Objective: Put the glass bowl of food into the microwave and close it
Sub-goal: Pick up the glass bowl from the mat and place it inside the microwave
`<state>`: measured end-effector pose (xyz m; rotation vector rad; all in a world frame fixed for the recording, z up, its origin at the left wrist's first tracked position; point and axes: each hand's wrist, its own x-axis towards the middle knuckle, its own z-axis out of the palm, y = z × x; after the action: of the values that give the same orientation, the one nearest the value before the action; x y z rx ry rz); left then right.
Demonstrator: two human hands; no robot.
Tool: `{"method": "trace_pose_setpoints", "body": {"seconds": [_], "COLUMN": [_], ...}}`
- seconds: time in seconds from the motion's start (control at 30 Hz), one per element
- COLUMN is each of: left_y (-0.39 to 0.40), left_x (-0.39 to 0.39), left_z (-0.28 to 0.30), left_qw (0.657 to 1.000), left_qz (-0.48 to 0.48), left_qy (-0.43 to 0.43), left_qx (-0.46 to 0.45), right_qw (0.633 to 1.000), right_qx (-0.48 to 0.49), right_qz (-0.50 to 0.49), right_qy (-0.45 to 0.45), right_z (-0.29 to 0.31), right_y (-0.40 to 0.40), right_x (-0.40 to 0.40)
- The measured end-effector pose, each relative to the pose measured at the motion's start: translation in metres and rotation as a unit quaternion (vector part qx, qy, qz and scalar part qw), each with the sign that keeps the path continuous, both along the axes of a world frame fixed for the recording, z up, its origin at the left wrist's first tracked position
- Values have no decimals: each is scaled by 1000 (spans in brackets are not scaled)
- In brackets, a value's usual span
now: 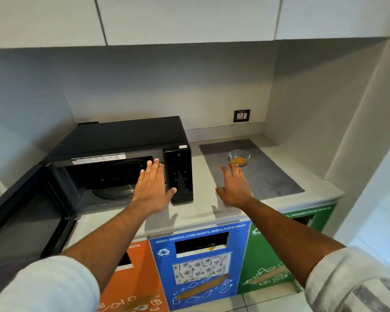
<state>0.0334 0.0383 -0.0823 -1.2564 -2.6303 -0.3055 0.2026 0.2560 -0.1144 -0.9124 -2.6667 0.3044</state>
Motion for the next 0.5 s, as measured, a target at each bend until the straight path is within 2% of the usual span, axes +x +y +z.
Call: {"method": "trace_pose_setpoints", "body": {"seconds": [0.23, 0.5], "left_y": [108, 226], "left_x": [49, 54], "left_z": [-17, -60], "left_qw": [992, 988], "left_qz": [-118, -95], "left_qy": [-29, -114], "left_qx": [26, 44], "right_qw": [999, 998], "right_qx": [-13, -15], "right_qz": [-39, -53], "right_qy": [-16, -43], "right_z": [-26, -53], "right_y": [80, 185], "right_x": [33, 45]}}
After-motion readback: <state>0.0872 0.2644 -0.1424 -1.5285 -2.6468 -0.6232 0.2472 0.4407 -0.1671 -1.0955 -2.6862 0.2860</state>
